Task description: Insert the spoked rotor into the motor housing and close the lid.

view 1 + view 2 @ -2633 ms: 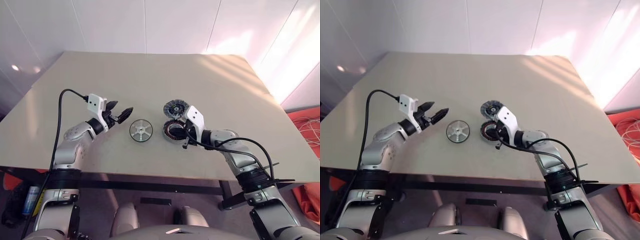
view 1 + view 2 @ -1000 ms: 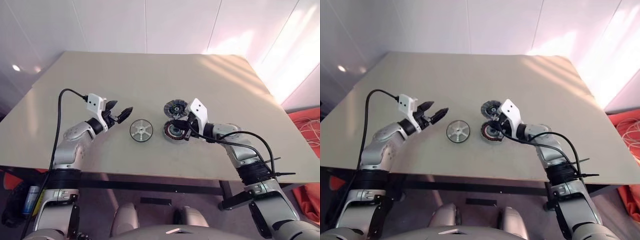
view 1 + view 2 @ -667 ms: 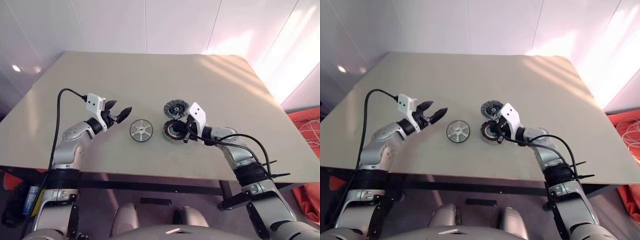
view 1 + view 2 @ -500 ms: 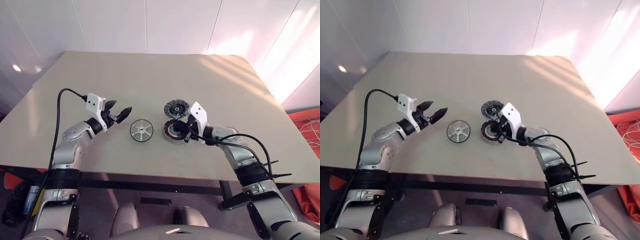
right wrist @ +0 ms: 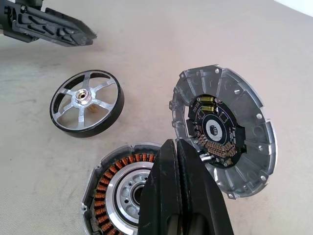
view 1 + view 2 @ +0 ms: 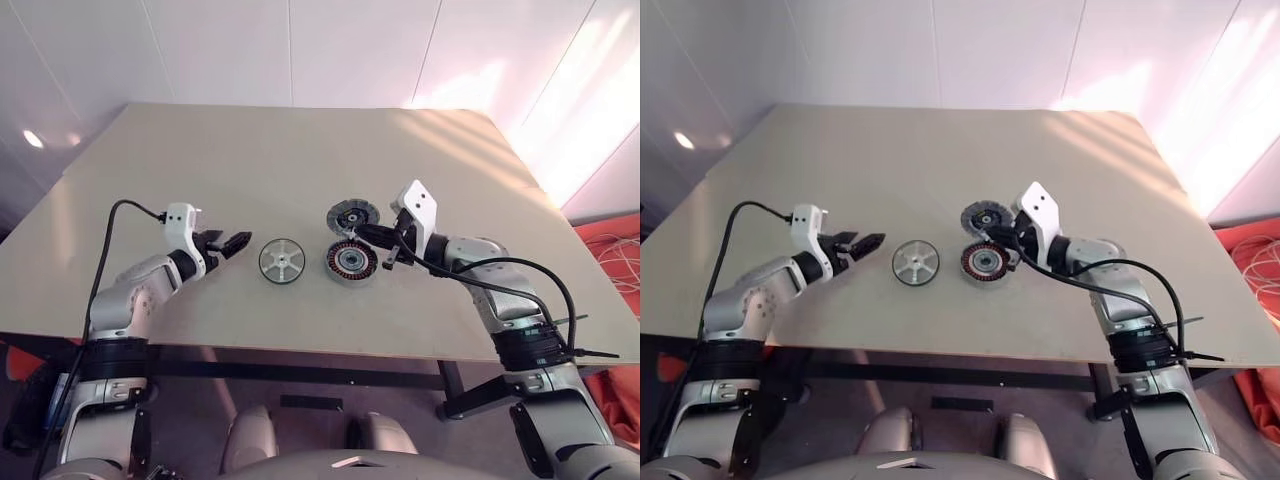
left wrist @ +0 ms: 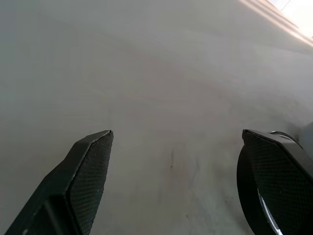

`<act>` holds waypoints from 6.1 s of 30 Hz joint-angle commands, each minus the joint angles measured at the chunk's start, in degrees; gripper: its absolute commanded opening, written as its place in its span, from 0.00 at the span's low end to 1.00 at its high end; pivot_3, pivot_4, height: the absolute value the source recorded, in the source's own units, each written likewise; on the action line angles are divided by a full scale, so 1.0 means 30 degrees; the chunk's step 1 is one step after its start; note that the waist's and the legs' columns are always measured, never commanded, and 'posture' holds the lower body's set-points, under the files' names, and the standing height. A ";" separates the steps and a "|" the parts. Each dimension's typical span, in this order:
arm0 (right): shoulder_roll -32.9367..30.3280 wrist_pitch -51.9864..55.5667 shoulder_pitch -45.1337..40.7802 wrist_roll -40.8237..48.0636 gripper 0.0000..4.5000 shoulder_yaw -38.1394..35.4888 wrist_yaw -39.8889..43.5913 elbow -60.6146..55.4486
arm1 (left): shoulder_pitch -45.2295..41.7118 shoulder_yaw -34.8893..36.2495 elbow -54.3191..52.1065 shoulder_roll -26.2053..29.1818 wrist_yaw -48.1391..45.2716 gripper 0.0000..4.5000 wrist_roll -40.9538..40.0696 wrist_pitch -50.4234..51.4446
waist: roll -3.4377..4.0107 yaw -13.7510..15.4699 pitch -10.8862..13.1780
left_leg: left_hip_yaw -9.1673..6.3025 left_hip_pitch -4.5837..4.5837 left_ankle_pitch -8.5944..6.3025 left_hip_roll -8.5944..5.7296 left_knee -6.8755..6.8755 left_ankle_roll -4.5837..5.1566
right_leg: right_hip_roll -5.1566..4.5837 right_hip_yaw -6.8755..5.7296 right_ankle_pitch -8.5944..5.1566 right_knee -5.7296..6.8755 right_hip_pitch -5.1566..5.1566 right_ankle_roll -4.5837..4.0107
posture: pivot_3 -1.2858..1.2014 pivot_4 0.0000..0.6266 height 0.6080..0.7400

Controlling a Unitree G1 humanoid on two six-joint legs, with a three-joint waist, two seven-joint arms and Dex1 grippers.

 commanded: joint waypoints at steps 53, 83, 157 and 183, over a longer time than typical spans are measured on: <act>-0.0281 -0.0415 -0.0193 0.0086 0.00 -0.0510 -0.0924 -0.0716 | -0.0909 0.1065 0.1683 -0.2760 -0.2690 0.09 -0.5176 0.6885 | 0.0027 -0.0001 -0.0016 | -0.0012 0.0013 -0.0004 -0.0022 -0.0030 0.0044 | -0.0028 -0.0033 -0.0003 -0.0041 0.0035 0.0003 | 0.52 0.00 1.00; -0.5211 -0.1429 0.0462 -0.1546 0.00 -0.2467 -0.1198 0.1496 | -0.5888 0.3246 0.8751 -0.7784 -0.1260 0.09 -0.7808 1.1199 | 0.0009 0.0086 -0.0004 | 0.0022 -0.0028 -0.0011 -0.0052 -0.0027 0.0146 | -0.0046 -0.0053 -0.0004 -0.0068 0.0032 -0.0005 | 0.52 0.00 1.00; -0.0105 0.1429 0.1122 -0.0482 0.00 0.1567 -0.1731 -0.3828 | -0.2040 0.2022 -0.0195 -0.3627 -0.0248 0.57 -0.4983 0.5111 | 0.0027 0.0037 0.0010 | -0.0037 -0.0036 0.0006 -0.0027 -0.0071 0.0153 | -0.0040 -0.0067 -0.0015 -0.0084 0.0014 -0.0008 | 0.52 0.00 1.00; -0.2036 -0.3473 -0.1909 -0.0579 0.00 0.0668 0.1941 -0.1403 | -0.1964 0.1218 -0.0024 -0.3192 0.0558 0.57 -0.3884 0.2203 | 0.0018 -0.0006 0.0015 | -0.0028 -0.0030 0.0087 -0.0029 -0.0142 0.0029 | -0.0031 -0.0083 -0.0014 -0.0066 -0.0007 -0.0017 | 0.52 0.00 1.00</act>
